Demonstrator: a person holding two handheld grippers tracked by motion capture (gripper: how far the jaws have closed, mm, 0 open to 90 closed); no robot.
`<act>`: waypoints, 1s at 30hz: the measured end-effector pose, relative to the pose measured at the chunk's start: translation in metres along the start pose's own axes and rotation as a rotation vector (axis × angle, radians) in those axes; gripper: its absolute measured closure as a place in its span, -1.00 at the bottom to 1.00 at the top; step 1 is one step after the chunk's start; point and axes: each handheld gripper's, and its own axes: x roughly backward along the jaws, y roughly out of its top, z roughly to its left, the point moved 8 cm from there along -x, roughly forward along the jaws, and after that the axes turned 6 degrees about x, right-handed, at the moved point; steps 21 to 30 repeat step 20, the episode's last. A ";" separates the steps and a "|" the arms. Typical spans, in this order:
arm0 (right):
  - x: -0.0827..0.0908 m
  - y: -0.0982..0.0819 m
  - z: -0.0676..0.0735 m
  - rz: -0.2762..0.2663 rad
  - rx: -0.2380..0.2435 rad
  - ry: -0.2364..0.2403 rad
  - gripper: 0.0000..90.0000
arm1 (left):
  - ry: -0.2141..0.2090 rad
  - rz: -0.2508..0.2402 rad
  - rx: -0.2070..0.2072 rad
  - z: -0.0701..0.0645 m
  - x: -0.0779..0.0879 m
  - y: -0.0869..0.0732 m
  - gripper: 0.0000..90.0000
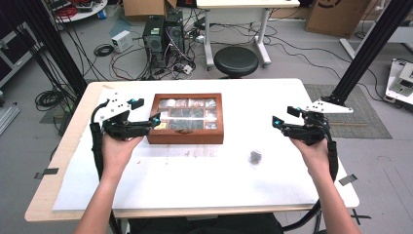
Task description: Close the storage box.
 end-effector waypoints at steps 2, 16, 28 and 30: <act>0.000 0.000 0.000 -0.001 0.003 -0.001 -0.44 | 0.002 -0.001 0.005 0.001 0.001 0.000 -0.44; -0.001 -0.002 -0.001 0.003 -0.001 -0.001 -0.44 | 0.002 0.001 0.018 0.005 0.000 -0.005 -0.44; -0.001 -0.002 -0.003 0.000 -0.004 -0.002 -0.45 | 0.001 0.002 0.021 0.006 0.000 -0.006 -0.44; -0.001 -0.002 -0.003 0.000 -0.004 -0.002 -0.45 | 0.001 0.002 0.021 0.006 0.000 -0.006 -0.44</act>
